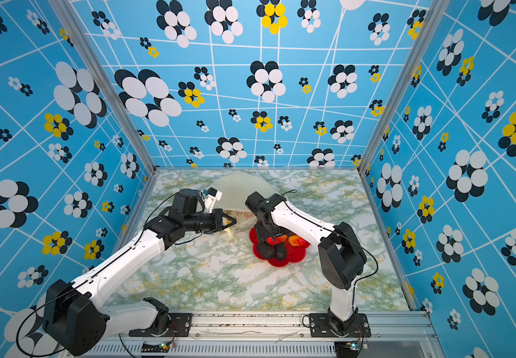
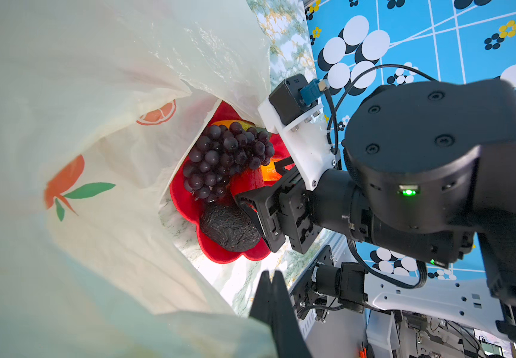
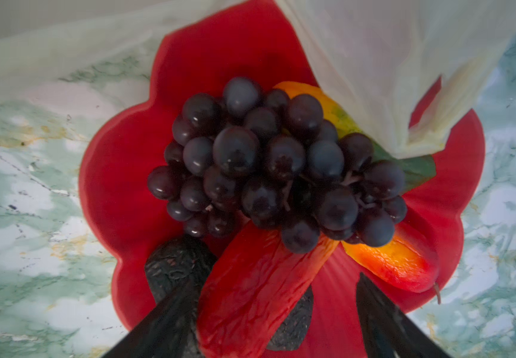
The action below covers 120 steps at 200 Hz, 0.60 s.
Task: Place the fruits into the plastic bag
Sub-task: 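Reach the right gripper back to the plate and grasp the red-orange mango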
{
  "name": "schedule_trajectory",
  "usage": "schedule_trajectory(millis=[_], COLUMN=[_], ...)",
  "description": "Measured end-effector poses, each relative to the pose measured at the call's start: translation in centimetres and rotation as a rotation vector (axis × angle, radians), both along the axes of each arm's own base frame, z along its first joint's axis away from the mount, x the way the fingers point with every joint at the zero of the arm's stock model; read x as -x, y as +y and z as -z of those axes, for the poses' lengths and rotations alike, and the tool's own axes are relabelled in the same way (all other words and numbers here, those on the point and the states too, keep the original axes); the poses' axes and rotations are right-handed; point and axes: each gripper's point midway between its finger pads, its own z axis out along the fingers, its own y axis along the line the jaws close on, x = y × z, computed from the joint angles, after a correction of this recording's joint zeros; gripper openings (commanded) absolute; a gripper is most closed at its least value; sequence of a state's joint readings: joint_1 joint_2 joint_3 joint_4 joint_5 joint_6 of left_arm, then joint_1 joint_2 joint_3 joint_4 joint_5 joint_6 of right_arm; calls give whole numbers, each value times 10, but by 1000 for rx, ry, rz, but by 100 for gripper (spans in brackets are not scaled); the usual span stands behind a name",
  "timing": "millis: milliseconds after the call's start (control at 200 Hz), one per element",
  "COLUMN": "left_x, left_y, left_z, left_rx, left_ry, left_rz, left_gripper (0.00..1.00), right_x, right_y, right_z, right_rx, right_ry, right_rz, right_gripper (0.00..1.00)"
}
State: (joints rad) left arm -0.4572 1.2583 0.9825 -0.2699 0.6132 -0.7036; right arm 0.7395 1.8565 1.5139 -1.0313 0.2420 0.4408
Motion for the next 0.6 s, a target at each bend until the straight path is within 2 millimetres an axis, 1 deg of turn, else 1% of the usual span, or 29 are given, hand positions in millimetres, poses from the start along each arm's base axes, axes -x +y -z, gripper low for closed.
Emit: schedule_trajectory(millis=[165, 250, 370, 460, 525, 600], left_x=[0, 0, -1, -1, -1, -1], left_y=[0, 0, 1, 1, 1, 1], left_z=[0, 0, 0, 1, 1, 1], left_rx=[0, -1, -4, -5, -6, -6], left_ry=[0, -1, -1, -2, -2, -2], left_rz=[0, -2, -5, -7, -9, -9], left_gripper=[0, 0, 0, 0, 0, 0], right_x=[0, 0, 2, 3, 2, 2], right_y=[-6, -7, -9, -10, -10, -9], right_z=[4, 7, 11, 15, 19, 24], right_rx=[30, 41, 50, 60, 66, 71], right_ry=[-1, 0, 4, 14, 20, 26], right_rz=[2, 2, 2, -1, -1, -3], right_gripper=[81, 81, 89, 91, 90, 86])
